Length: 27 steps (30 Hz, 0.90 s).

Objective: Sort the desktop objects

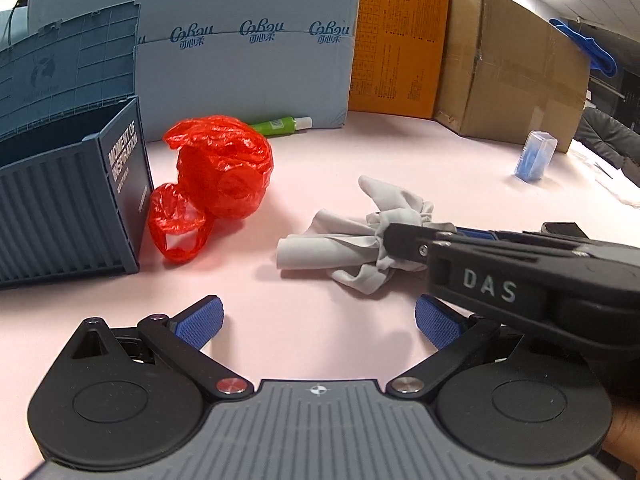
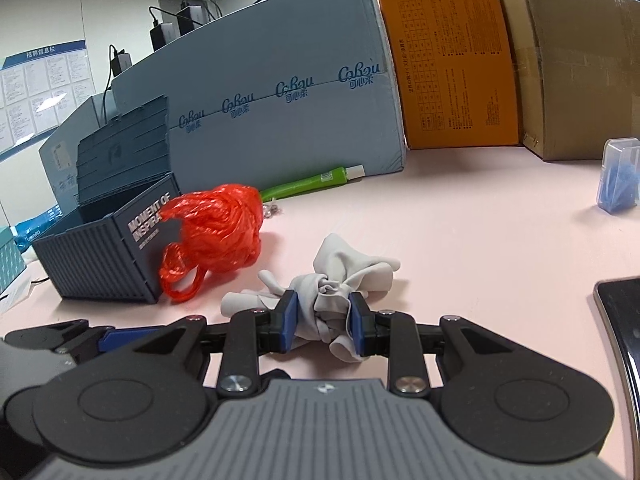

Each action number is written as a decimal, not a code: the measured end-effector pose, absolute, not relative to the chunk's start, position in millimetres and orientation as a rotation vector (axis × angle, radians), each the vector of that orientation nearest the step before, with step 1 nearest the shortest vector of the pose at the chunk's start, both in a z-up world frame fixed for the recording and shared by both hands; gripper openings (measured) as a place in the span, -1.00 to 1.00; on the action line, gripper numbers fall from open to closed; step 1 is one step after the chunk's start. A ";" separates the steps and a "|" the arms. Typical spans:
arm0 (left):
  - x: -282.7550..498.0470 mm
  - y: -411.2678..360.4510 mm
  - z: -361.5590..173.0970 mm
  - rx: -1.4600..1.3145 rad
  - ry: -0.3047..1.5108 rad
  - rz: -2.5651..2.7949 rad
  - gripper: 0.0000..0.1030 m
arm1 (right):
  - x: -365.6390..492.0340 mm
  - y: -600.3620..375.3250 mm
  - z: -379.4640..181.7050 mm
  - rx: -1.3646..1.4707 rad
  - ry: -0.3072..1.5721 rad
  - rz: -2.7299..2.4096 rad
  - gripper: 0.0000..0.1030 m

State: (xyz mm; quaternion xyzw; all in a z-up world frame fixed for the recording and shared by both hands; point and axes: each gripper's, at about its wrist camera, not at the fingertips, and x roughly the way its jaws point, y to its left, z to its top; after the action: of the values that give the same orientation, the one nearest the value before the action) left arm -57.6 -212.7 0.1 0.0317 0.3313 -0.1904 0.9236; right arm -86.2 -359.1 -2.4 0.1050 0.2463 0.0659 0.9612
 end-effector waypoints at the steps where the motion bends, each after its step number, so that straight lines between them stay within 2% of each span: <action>1: -58.5 -211.4 0.0 0.063 0.682 -0.393 1.00 | -89.2 -357.7 -2.1 0.209 0.496 0.126 -0.43; 9: -73.3 -207.9 1.1 0.097 0.670 -0.421 1.00 | -108.0 -348.6 -0.5 0.181 0.498 0.092 -0.39; 12: -76.4 -206.2 1.6 0.100 0.666 -0.416 1.00 | -112.5 -343.6 0.6 0.150 0.484 0.046 -0.17; 15: -76.6 -203.8 1.3 0.092 0.672 -0.411 1.00 | -116.9 -340.3 2.2 0.116 0.457 -0.004 0.47; 16: -76.4 -202.9 1.2 0.087 0.674 -0.410 1.00 | -119.2 -339.5 3.0 0.109 0.440 -0.013 0.80; 17: -76.3 -202.1 1.3 0.082 0.674 -0.410 1.00 | -121.6 -338.8 3.9 0.102 0.423 -0.021 0.95; 27: -78.9 -199.3 2.8 0.067 0.651 -0.386 1.00 | -127.4 -349.4 3.6 0.144 0.380 -0.113 1.00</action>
State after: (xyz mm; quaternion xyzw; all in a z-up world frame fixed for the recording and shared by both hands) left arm -78.9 -199.3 2.8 0.0327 0.3176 -0.1886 0.9287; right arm -127.4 -349.4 3.6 0.0714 0.1887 -0.0559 0.9778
